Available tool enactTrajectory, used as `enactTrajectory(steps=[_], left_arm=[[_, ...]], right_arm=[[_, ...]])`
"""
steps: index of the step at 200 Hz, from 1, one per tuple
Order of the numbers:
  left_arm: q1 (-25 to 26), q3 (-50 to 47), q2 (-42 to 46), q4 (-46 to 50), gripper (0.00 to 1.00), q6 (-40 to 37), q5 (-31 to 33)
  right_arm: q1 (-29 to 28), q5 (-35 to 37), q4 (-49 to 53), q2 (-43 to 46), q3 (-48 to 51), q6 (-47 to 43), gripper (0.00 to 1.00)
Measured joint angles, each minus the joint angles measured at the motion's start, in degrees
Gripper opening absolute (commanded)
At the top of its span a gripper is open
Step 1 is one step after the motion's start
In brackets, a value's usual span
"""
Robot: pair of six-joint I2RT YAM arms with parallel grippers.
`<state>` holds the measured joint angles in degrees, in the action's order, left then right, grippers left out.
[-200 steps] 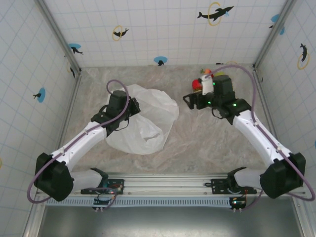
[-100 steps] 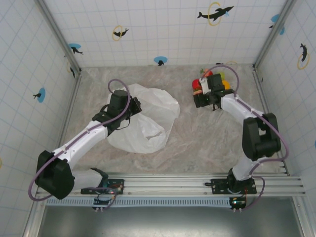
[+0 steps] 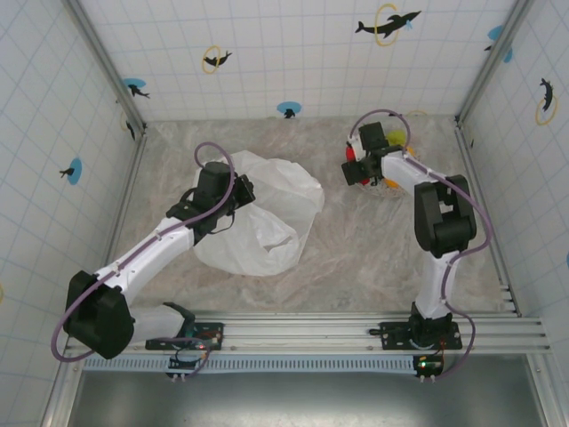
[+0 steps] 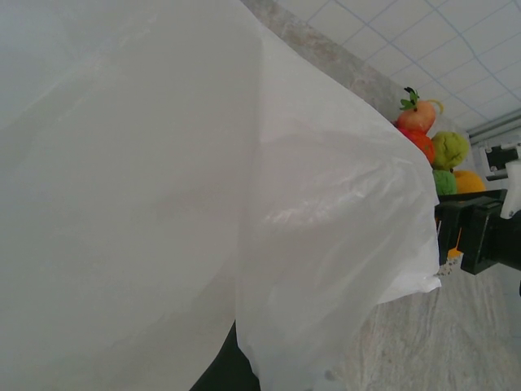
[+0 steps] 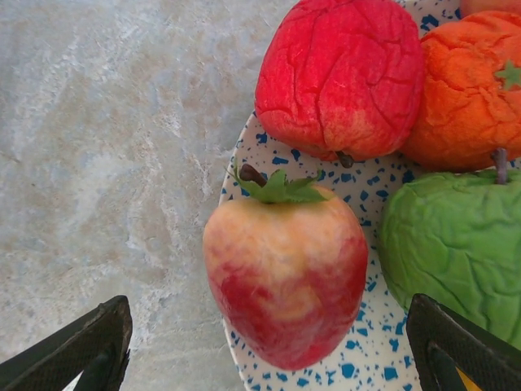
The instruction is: Place the fruits into the plastic bag
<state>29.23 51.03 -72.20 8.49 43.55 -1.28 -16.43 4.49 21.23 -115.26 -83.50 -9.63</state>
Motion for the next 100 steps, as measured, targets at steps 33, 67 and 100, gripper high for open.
enactTrajectory(steps=[33, 67, 100], left_arm=[[0.0, 0.0, -0.3, 0.0, 0.00, 0.0, -0.2], [0.0, 0.0, -0.3, 0.0, 0.00, -0.1, -0.3], [0.0, 0.0, -0.3, 0.0, 0.00, -0.2, -0.5]], right_arm=[[0.0, 0.2, 1.4, -3.0, -2.4, -0.8, 0.86], [0.0, 0.2, 2.2, -5.7, -5.0, -1.6, 0.82], [0.0, 0.0, 3.3, -7.9, -7.5, -2.0, 0.76]])
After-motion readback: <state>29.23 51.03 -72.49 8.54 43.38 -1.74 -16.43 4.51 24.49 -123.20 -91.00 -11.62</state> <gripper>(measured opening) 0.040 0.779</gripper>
